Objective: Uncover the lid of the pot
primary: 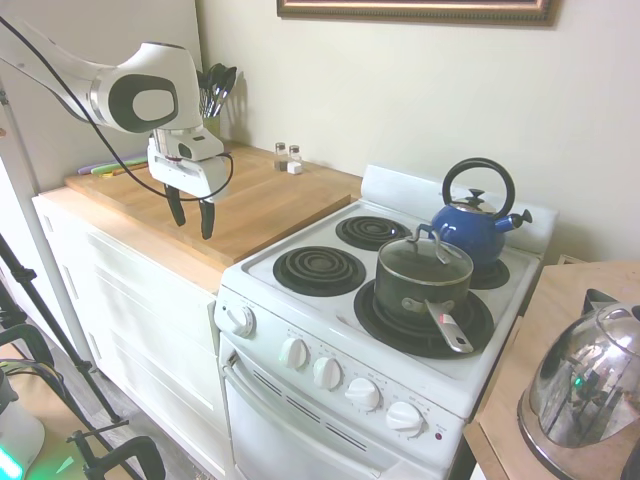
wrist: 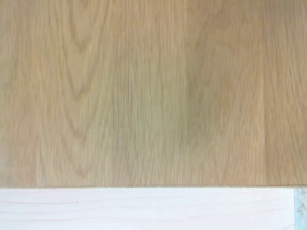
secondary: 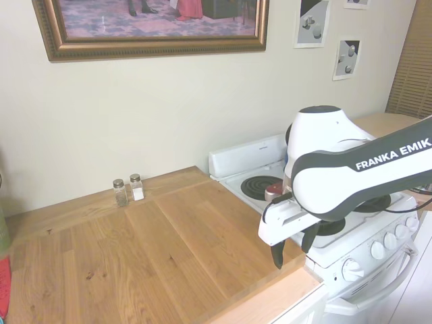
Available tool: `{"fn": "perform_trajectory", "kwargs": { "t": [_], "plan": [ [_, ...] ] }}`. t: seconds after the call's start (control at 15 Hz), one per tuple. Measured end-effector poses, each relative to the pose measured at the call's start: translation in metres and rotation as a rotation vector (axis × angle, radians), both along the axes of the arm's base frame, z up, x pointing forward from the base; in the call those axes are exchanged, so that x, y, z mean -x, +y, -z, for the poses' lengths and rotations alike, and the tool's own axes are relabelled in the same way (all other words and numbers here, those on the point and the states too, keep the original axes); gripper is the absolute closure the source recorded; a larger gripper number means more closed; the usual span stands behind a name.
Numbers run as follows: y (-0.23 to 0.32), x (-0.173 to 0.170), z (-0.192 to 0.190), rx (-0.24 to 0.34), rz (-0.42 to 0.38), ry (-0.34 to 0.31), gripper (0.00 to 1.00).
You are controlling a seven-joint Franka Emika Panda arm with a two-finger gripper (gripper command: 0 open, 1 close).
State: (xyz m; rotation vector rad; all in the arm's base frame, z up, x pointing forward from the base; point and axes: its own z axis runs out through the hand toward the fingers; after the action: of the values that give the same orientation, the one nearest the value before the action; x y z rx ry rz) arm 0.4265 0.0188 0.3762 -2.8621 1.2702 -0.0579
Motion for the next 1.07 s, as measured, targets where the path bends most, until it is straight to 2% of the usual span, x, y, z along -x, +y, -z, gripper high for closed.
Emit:
{"fn": "perform_trajectory", "kwargs": {
  "t": [0.27,0.4,0.67,0.87,0.93,1.07],
  "plan": [
    [-0.005,-0.001,-0.005,-0.01,0.019,-0.021,0.0],
    [-0.02,0.002,-0.021,-0.037,0.035,-0.053,0.0],
    [-0.094,0.032,-0.096,-0.125,0.064,-0.136,0.0],
    [-0.18,0.06,-0.165,-0.197,0.139,-0.216,0.0],
    [-0.206,0.062,-0.183,-0.228,0.17,-0.236,0.0],
    [-0.237,0.045,-0.2,-0.3,0.228,-0.245,0.0]
  ]
}}
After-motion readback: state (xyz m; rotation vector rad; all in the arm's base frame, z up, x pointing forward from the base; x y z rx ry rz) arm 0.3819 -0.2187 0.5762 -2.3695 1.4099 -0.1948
